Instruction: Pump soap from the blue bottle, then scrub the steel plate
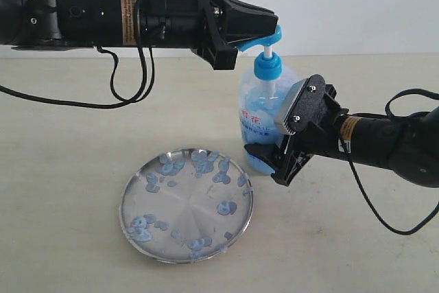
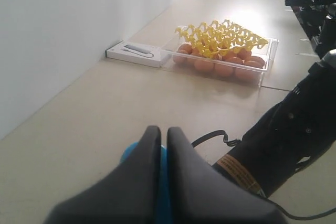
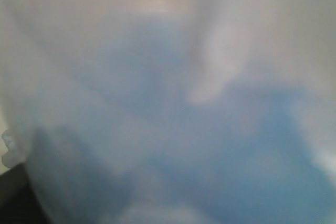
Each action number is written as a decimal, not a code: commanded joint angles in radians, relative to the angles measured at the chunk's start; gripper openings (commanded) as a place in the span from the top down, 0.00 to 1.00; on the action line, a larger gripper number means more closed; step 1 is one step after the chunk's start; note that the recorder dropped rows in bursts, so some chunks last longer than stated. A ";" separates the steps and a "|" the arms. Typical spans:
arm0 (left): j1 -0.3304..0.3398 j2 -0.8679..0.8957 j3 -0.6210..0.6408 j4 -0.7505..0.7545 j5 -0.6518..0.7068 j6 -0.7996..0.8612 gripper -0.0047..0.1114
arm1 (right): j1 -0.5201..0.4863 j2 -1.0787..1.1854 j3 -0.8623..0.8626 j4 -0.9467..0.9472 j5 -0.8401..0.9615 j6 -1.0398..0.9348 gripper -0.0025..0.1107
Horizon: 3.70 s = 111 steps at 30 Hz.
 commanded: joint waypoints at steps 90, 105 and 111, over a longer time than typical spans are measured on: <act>-0.004 -1.797 0.939 -1.285 1.155 0.931 0.92 | 0.102 -0.828 0.017 0.392 1.161 0.366 0.85; -0.004 -1.800 0.703 -1.182 1.362 0.866 0.92 | 0.398 -1.809 0.568 0.653 0.788 0.364 0.98; -0.004 -1.800 0.684 -1.187 1.376 0.820 0.92 | 0.398 -1.731 0.738 0.701 0.729 0.380 0.98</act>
